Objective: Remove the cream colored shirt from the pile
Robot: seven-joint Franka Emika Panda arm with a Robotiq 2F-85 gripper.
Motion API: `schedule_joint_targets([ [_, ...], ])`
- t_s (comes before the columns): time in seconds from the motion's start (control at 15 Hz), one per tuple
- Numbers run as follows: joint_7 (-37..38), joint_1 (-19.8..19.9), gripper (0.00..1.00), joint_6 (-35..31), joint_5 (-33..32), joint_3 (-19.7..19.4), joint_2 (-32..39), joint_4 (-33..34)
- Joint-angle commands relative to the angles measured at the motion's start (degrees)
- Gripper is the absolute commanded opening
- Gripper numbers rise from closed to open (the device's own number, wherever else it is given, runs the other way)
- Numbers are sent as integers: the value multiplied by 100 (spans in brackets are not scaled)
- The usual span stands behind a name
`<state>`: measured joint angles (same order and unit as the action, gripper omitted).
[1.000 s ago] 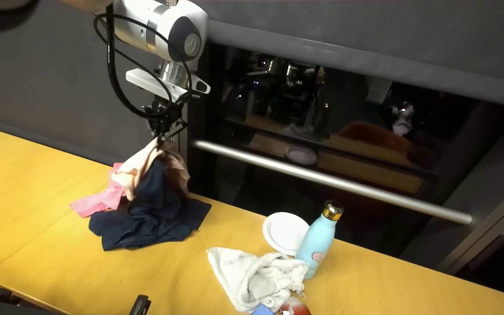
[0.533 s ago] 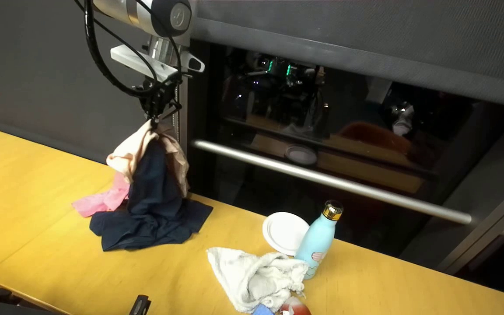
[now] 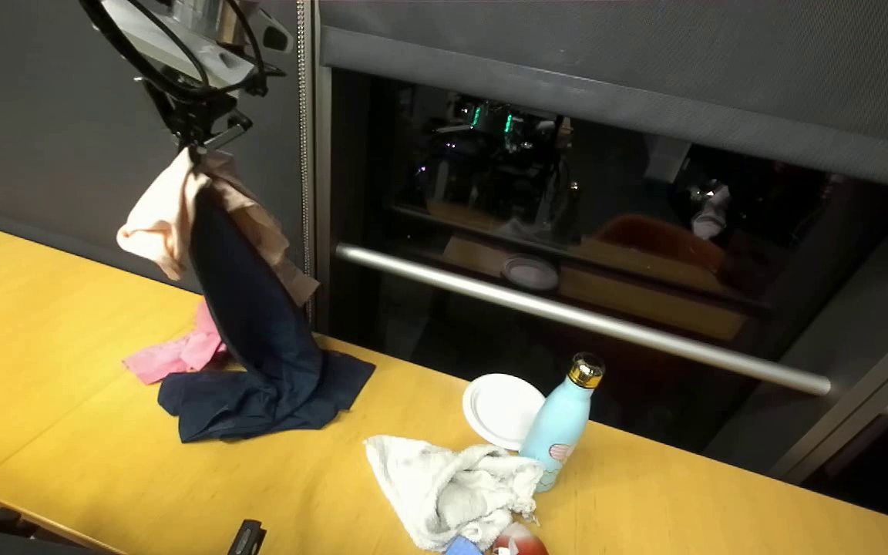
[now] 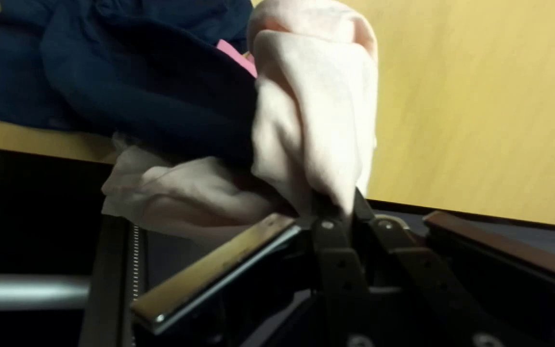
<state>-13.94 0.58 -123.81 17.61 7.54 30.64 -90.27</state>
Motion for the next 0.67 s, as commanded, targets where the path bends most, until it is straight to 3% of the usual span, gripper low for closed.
schedule_joint_targets([
  [0.0,-1121,215,2,-415,487,443,-838,-1061],
  [0.2,-2037,243,2,-462,806,643,-845,-1199],
  [0.6,-3464,104,2,-233,828,916,124,-196],
])
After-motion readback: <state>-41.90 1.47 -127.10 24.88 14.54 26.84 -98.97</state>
